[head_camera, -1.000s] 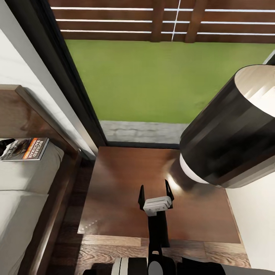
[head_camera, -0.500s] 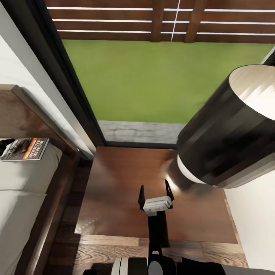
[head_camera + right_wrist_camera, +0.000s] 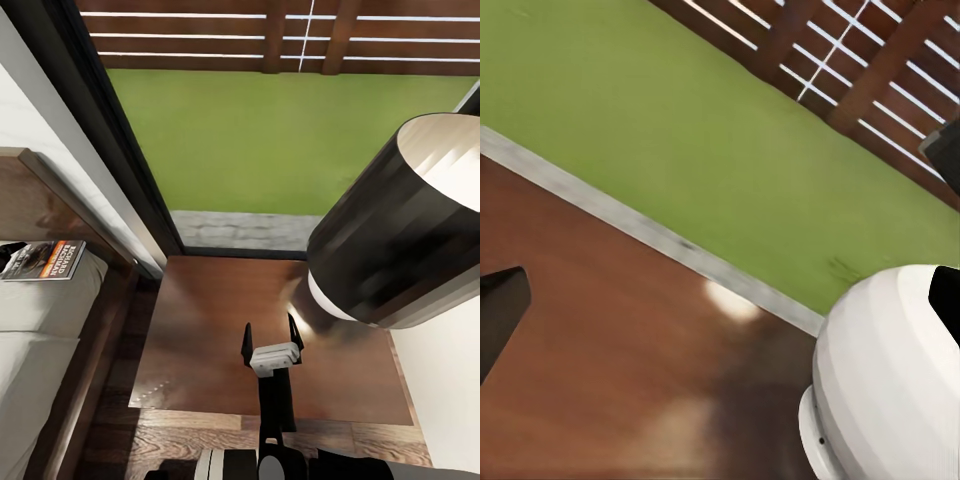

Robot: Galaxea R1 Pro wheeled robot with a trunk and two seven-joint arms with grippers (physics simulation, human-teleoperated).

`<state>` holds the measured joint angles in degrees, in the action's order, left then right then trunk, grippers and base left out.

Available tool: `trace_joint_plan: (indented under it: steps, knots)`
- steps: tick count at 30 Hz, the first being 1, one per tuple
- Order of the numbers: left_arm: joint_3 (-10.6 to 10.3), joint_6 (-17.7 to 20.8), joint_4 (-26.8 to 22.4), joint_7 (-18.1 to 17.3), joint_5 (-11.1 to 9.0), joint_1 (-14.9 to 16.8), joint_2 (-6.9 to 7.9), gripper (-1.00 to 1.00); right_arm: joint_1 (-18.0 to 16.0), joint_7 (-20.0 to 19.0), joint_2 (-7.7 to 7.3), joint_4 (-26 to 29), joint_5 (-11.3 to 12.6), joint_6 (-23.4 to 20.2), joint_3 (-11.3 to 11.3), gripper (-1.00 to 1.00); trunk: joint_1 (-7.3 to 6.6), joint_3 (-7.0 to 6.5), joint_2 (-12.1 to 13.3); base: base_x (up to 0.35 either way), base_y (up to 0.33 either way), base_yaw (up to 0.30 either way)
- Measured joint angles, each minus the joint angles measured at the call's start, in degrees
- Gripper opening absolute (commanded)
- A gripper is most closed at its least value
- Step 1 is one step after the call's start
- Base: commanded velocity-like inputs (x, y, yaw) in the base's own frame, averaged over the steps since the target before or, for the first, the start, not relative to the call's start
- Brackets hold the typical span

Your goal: In the bedroom, move the book from the bed onto either nightstand, and place the two sandals side by side next to the bed.

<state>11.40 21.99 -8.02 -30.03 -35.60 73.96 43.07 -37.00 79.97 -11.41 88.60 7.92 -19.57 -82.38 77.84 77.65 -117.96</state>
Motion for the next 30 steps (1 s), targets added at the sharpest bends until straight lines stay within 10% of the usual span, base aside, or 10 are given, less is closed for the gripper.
trace_joint_plan:
  steps: [30]
  knots:
    - [0.09, 0.01, -0.04, 0.16, -0.05, 0.0, 0.0, 1.0, -0.01, 0.0, -0.07, 0.0, -0.09, -0.22, -0.01, 1.0, -1.09, -1.04, 1.99, 0.0, 0.0, 0.048]
